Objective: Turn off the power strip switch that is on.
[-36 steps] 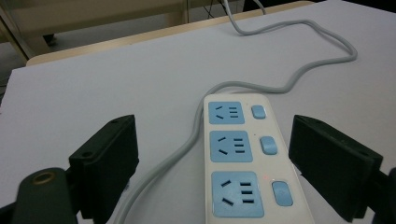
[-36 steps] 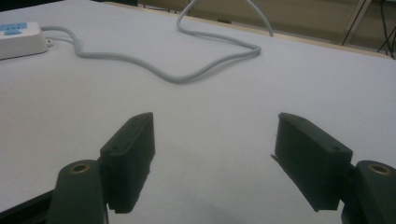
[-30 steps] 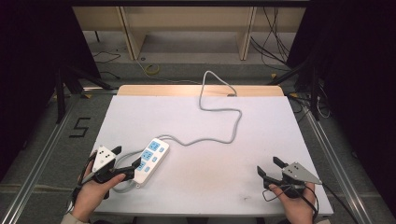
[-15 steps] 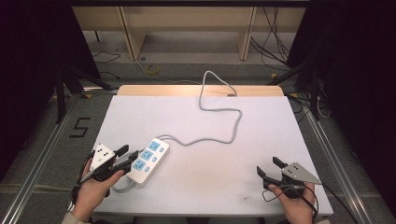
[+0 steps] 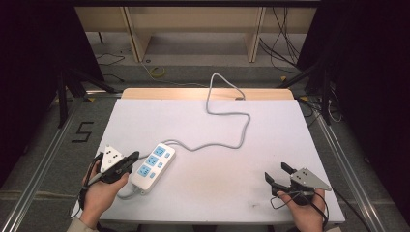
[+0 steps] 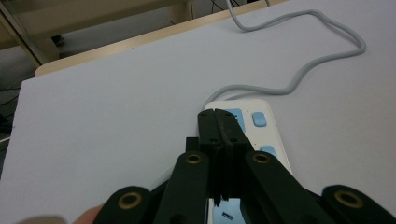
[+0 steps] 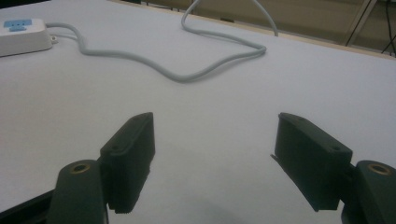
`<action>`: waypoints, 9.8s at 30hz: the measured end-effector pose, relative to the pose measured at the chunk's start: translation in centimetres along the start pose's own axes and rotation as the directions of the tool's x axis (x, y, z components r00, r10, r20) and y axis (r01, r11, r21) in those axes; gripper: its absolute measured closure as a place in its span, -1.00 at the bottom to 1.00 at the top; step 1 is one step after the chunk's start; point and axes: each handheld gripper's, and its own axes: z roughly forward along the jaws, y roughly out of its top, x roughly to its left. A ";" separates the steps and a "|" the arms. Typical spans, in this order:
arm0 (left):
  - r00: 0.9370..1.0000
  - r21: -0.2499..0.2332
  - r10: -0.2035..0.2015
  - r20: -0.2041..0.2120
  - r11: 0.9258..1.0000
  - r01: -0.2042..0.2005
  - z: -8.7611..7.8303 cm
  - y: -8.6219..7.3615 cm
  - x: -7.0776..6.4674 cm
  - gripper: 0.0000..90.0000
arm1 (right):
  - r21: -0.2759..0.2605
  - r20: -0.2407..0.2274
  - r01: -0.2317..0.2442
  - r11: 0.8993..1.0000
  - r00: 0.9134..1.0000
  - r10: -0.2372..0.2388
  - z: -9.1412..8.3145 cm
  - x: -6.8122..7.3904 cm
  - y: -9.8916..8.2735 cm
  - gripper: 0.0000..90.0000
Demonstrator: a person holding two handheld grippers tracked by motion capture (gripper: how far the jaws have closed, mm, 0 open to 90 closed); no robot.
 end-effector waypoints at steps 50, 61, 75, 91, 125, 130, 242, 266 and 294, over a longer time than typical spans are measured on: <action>1.000 0.165 -0.005 0.025 0.986 0.000 1.9 4.3 -0.5 0.99 | 0.008 -0.005 0.005 1.000 1.000 -0.005 0.1 0.1 0.0 -0.33; 0.999 0.207 0.003 0.049 0.978 -0.013 2.5 4.3 -1.1 0.98 | 0.008 -0.005 0.007 1.000 1.000 -0.007 0.1 0.1 0.0 -0.32; 0.997 0.243 0.001 0.074 0.970 -0.019 3.0 4.1 -1.7 0.98 | 0.007 -0.005 0.006 1.000 1.000 -0.006 0.1 0.1 0.0 -0.32; 0.994 0.301 0.000 0.113 0.953 -0.034 3.5 3.8 -2.0 0.98 | 0.010 -0.008 0.007 1.000 1.000 -0.007 0.1 0.1 0.0 -0.32; 0.984 0.405 -0.005 0.176 0.912 -0.067 3.9 3.8 -3.0 0.98 | 0.010 -0.008 0.010 1.000 1.000 -0.010 0.1 0.1 0.0 -0.31; 0.983 0.432 -0.067 0.170 0.902 -0.013 3.8 4.2 -3.1 0.99 | 0.012 -0.009 0.008 1.000 1.000 -0.008 0.1 0.1 0.0 -0.31; 0.993 0.644 0.035 0.112 0.759 -0.099 5.8 3.1 -4.0 0.99 | 0.007 -0.011 0.015 1.000 1.000 -0.015 0.1 0.2 0.1 -0.30; 0.995 0.673 0.009 0.100 0.736 -0.074 6.2 3.4 -4.0 0.99 | 0.010 -0.013 0.016 1.000 1.000 -0.016 0.1 0.2 0.0 -0.30; 0.996 0.682 0.027 0.088 0.727 -0.080 6.3 3.5 -4.3 0.99 | 0.006 -0.012 0.017 1.000 1.000 -0.017 0.0 0.2 0.1 -0.30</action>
